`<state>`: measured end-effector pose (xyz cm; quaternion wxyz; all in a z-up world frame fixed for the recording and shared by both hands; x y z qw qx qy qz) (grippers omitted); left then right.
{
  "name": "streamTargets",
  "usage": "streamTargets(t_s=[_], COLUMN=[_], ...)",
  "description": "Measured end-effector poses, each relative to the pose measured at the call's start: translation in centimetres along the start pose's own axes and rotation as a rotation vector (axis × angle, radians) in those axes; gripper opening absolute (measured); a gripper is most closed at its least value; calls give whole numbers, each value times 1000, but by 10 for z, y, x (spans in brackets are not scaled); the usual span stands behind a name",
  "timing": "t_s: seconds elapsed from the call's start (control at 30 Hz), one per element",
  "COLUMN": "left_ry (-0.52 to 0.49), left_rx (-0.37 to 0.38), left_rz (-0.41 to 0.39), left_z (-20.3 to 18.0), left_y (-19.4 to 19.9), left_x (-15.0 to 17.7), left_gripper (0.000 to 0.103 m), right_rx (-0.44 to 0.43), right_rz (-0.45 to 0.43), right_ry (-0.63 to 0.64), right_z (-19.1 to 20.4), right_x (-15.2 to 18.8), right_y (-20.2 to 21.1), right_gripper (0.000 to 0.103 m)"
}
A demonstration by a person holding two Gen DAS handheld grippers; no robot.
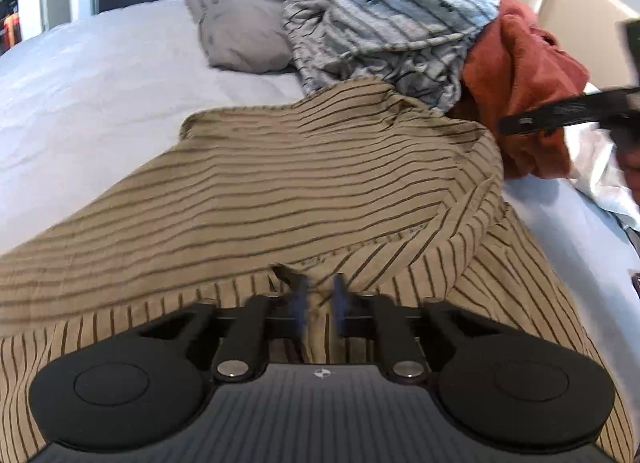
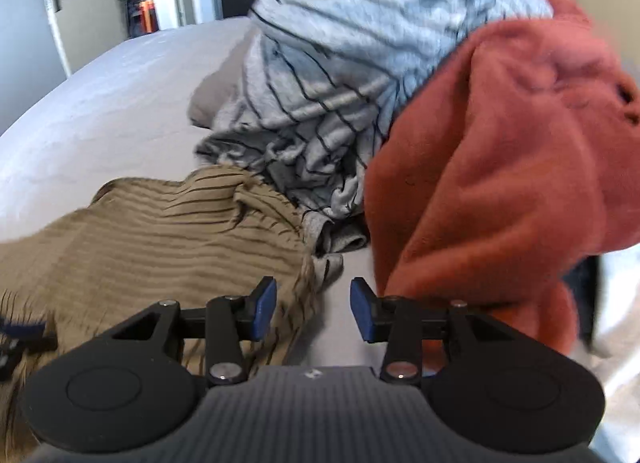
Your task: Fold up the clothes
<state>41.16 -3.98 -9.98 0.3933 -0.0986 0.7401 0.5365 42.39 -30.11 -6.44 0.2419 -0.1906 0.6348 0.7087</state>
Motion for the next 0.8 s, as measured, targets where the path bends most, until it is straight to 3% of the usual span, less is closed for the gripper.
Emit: streamTargets(t_s=[0.17, 0.4, 0.63, 0.8], left_ry=[27, 177, 248, 309], left_rx=[37, -47, -161, -137], left_rz=[-55, -187, -87, -24], left_z=[8, 60, 97, 107], left_y=[4, 35, 11, -9], left_x=[-15, -51, -29, -13], left_gripper=[0, 0, 0, 0], right_rx=[-39, -104, -117, -93], right_rz=[43, -70, -109, -119], right_ry=[-54, -93, -114, -138], right_z=[-3, 4, 20, 9], right_x=[-1, -21, -38, -39], right_y=[-25, -19, -43, -53], right_gripper=[3, 1, 0, 5])
Point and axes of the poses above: each gripper's, at about its wrist camera, not at the fingertips, and y roughly against the way its jaws point, z to its left, x to its underside, the point moved 7 cm from there along -y, roughly the way its jaws point, and after that the axes turned 2 degrees about -x, right-handed, at the moved point
